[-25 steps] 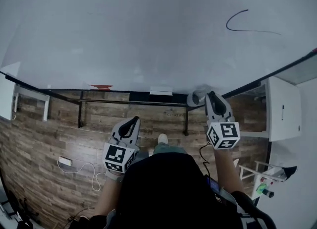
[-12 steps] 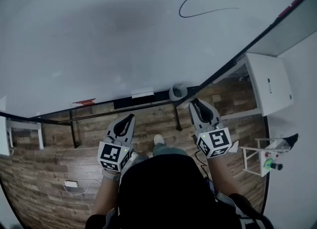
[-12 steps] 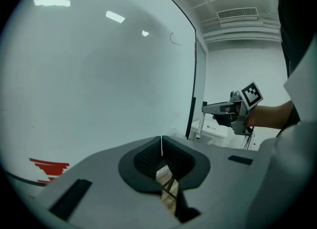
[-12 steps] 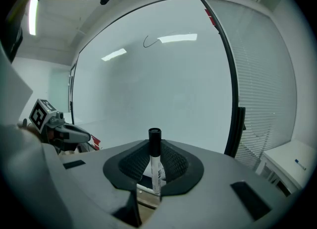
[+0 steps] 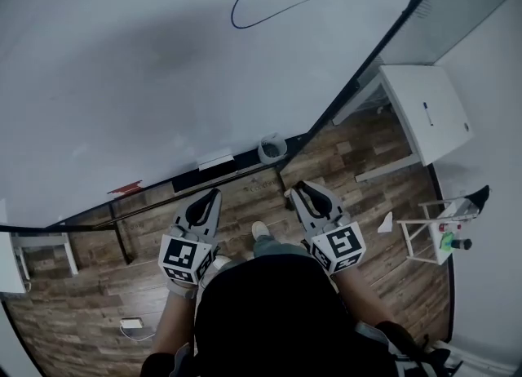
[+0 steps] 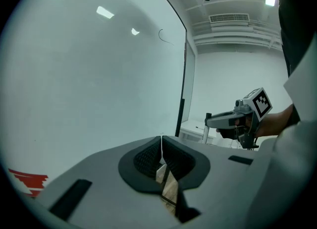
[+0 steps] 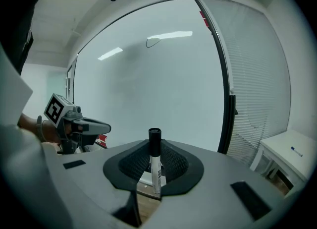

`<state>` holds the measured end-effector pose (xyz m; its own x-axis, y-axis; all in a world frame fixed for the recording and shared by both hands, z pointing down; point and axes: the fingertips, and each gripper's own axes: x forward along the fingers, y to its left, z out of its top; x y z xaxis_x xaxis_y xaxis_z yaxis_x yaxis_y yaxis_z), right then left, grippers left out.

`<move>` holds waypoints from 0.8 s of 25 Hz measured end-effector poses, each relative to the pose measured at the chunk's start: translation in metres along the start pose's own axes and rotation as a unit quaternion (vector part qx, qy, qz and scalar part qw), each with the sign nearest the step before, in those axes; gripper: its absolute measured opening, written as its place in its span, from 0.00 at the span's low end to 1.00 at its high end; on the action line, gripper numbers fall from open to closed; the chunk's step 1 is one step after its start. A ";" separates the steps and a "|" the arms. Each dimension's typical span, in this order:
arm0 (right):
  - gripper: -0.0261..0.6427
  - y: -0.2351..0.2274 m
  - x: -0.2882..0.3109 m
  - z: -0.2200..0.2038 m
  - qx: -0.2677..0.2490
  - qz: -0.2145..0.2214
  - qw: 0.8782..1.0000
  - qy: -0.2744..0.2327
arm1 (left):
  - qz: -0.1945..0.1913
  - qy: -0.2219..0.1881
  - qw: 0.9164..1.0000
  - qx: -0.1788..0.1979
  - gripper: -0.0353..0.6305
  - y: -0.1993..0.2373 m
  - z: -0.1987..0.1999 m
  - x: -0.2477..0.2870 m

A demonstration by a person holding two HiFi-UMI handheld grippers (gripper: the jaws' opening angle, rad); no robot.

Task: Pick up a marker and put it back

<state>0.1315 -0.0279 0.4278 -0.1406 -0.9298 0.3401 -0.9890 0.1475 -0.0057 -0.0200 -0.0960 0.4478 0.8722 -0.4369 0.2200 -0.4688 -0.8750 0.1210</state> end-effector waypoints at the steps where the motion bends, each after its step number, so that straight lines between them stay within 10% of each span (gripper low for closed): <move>1: 0.17 0.002 -0.001 -0.002 0.002 0.000 1.000 0.001 | -0.002 0.001 1.000 0.001 0.09 -0.001 0.000 0.001; 20: 0.17 -0.004 -0.008 -0.019 0.019 0.000 1.000 0.008 | -0.005 0.012 1.000 -0.002 0.09 -0.013 -0.006 0.009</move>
<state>0.1374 -0.0145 0.4424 -0.1406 -0.9240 0.3555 -0.9900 0.1347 -0.0416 -0.0070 -0.0869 0.4537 0.8733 -0.4229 0.2420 -0.4605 -0.8786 0.1263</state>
